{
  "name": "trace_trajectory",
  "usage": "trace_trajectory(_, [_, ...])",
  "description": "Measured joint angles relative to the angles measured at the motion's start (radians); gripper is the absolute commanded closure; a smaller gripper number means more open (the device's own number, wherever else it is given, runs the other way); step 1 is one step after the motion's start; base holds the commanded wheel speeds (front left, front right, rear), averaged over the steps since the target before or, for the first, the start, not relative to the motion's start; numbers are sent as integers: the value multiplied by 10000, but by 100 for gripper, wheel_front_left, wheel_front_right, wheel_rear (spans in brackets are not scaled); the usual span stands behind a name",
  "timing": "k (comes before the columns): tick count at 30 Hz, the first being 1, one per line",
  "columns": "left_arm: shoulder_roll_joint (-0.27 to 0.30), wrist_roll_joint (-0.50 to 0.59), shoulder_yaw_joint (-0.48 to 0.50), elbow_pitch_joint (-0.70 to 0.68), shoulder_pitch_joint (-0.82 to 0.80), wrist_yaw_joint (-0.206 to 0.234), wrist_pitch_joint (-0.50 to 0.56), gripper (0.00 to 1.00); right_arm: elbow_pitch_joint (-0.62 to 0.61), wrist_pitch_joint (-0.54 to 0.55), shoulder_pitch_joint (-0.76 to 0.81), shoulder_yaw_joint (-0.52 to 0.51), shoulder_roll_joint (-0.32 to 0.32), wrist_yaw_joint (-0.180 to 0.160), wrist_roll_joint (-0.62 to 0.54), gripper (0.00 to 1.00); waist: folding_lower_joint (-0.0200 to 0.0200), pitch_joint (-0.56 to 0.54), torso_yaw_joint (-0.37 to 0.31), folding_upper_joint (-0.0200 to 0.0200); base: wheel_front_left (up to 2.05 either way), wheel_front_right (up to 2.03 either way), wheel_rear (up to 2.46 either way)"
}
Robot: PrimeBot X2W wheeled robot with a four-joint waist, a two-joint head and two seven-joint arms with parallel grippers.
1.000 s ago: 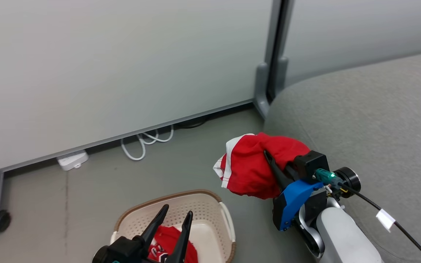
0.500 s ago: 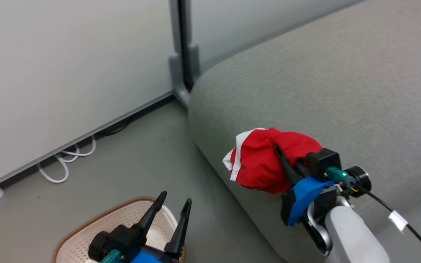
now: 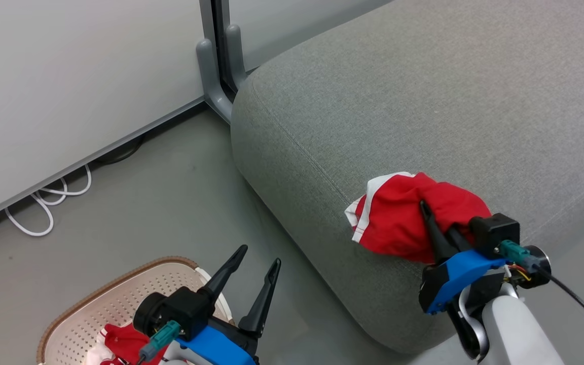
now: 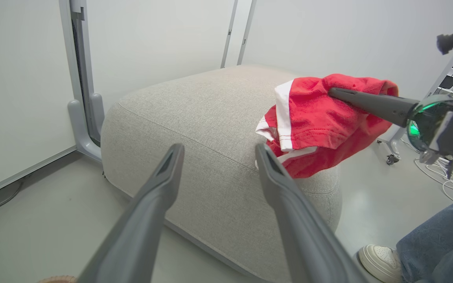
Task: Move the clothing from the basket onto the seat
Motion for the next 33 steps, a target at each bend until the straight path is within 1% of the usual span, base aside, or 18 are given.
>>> trace_trajectory(4, [100,23,127,-90,-137,2,0,0,151,130,-421,-403,0,0,485,100,0,250,-4,1,0,0,0])
trace_trajectory(8, [272,219,431,-362,-171,0,0,0,713,311,-1966,-1122,-2,0,675,100,0,713,-12,0,0,0,0])
trace_trajectory(11, [587,497,527,-692,-269,2,0,0,1407,318,-3397,-1875,-82,4,984,100,0,1239,-20,0,0,0,0])
trace_trajectory(12, [706,587,476,-780,-382,2,0,0,1638,297,-3841,-2155,-272,2,1058,100,1,1436,-2,0,0,0,0])
trace_trajectory(16, [1118,807,261,-1172,-1019,0,19,0,2428,23,-5437,-3208,-1417,-2,1225,100,1,2370,253,0,0,0,0])
trace_trajectory(20, [1601,988,320,-1825,-1353,4,182,0,3187,-525,-6623,-4234,-2125,0,1361,100,2,3393,617,0,0,0,0])
trace_trajectory(22, [1751,1085,345,-2205,-1466,10,267,0,3634,-871,-6943,-4744,-2422,0,1358,100,2,3892,812,0,0,0,0])
trace_trajectory(24, [1839,1175,332,-2550,-1504,23,341,0,4123,-1231,-7078,-5026,-2548,0,1223,100,2,4350,1025,0,0,0,0])
trace_trajectory(29, [2021,1289,261,-3175,-1547,82,535,0,5344,-1879,-7194,-5417,-2660,0,965,100,2,5244,1565,0,0,0,0])
trace_trajectory(33, [1990,1283,178,-3287,-1561,107,533,0,6077,-2192,-7108,-5597,-2671,0,848,100,2,5589,1989,0,0,0,0])
